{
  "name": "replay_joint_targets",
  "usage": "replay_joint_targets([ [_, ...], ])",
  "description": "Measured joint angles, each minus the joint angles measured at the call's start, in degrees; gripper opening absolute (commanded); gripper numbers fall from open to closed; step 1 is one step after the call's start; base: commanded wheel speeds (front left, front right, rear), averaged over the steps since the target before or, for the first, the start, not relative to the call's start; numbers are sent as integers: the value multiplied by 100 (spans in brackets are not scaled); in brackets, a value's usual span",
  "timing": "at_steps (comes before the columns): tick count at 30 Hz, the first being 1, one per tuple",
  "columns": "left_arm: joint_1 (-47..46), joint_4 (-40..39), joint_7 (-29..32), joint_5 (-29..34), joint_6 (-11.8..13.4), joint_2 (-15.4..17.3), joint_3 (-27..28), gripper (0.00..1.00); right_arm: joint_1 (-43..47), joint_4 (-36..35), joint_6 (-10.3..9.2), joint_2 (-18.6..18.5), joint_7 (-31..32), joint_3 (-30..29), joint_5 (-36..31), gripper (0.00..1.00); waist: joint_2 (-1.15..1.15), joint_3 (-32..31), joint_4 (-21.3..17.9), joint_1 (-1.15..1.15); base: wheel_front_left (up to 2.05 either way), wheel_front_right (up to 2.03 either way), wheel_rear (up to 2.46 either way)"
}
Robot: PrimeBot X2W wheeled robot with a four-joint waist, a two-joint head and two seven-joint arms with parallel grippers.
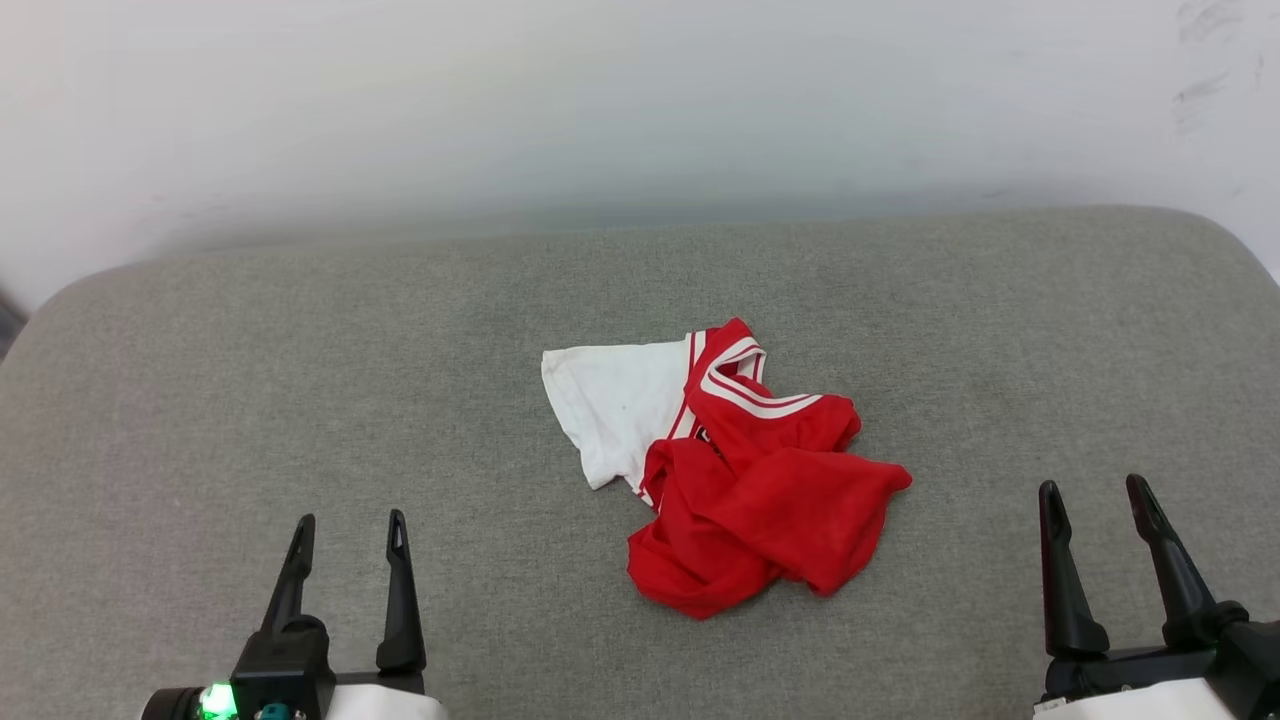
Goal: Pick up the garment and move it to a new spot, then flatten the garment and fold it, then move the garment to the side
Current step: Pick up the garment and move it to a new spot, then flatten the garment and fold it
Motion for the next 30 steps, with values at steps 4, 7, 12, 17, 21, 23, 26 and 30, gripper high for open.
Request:
replay_joint_targets([
  [4, 110, 115, 0, 163, -294, -213, 181, 100, 62, 25, 0, 0, 0, -10, 137, 100, 0, -49, 10, 0, 0, 0, 0],
  [7, 136, 178, 0, 276, -463, -343, 311, 100, 126, 44, 0, 0, 0, 1, 158, 100, 0, -85, 19, 0, 0, 0, 0],
  [12, 216, 266, 0, 438, -637, -538, 527, 100, 181, 49, 0, 0, 0, 27, 179, 100, 0, -116, 43, 0, 0, 0, 0],
  [17, 226, 339, 0, 550, -802, -675, 704, 100, 218, 54, 0, 0, 0, 53, 180, 100, 0, -124, 65, 0, 0, 0, 0],
  [21, 226, 370, 0, 623, -891, -743, 817, 100, 217, 58, 0, 0, 0, 70, 181, 100, 0, -118, 70, 0, 0, 0, 0],
  [23, 226, 375, 0, 648, -929, -782, 886, 100, 185, 54, 0, 0, 0, 56, 191, 100, 0, -109, 59, 0, 0, 0, 0],
  [26, 227, 389, 0, 699, -972, -824, 945, 100, -89, -33, 0, 0, 0, -4, 213, 100, 0, -85, 55, 0, 0, 0, 0],
  [30, 214, 402, 0, 742, -1033, -869, 992, 100, -623, -213, 0, 0, 0, -13, -3, 100, 0, -41, 86, 0, 0, 0, 0],
])
